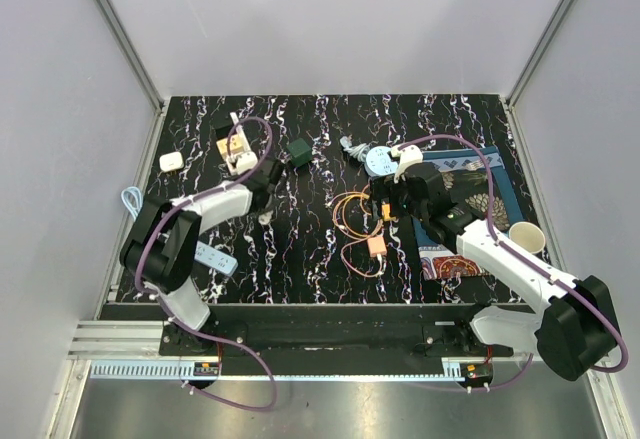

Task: Insert the plug
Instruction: Move the socket to the center of the board.

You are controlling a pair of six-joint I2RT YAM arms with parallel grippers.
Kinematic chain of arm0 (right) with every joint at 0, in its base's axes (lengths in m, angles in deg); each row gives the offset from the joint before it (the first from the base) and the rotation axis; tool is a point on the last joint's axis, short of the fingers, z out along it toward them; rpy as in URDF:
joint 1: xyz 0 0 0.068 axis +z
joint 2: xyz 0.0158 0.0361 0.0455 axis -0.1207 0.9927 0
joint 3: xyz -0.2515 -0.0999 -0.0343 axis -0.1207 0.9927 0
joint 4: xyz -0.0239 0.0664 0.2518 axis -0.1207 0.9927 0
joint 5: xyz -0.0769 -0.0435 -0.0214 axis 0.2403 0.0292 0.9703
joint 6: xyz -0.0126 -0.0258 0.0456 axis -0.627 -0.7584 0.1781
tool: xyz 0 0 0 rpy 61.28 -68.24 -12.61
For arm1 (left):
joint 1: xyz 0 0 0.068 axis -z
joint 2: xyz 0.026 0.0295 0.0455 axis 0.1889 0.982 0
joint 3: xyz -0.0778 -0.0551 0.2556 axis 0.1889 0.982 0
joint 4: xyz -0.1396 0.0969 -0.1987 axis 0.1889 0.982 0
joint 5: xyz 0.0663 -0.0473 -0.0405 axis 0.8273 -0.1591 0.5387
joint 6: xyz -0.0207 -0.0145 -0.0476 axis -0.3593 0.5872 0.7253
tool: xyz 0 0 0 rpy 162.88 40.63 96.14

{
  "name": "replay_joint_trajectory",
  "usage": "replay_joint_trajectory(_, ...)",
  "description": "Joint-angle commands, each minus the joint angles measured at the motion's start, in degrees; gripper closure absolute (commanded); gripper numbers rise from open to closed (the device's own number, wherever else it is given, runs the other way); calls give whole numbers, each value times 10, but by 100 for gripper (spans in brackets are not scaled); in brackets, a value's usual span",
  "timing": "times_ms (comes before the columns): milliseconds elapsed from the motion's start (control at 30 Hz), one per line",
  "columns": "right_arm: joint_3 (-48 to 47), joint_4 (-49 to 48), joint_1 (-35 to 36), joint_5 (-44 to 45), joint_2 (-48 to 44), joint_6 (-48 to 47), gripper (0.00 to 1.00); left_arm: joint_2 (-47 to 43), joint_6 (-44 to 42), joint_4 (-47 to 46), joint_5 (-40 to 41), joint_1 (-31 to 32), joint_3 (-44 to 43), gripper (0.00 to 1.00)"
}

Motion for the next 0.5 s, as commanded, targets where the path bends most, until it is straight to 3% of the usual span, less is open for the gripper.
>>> replay_joint_trajectory(0, -2, -9, -4, 11, -8, -20, 2, 34, -85, -14, 20, -72, -71, 84)
replay_joint_trajectory(133, -8, -5, -3, 6, -7, -23, 2, 54, -110, -9, 4, -102, -105, 73)
replay_joint_trajectory(233, -10, -2, -2, -5, -10, -22, 2, 24, -112, -5, -13, -102, -94, 57)
replay_joint_trajectory(267, -11, -2, -3, -7, -11, -21, 2, -2, -101, 0, -18, -102, -89, 48)
replay_joint_trajectory(467, -22, 9, -3, -48, -17, -9, 1, -154, -39, 72, -8, -103, -9, 29)
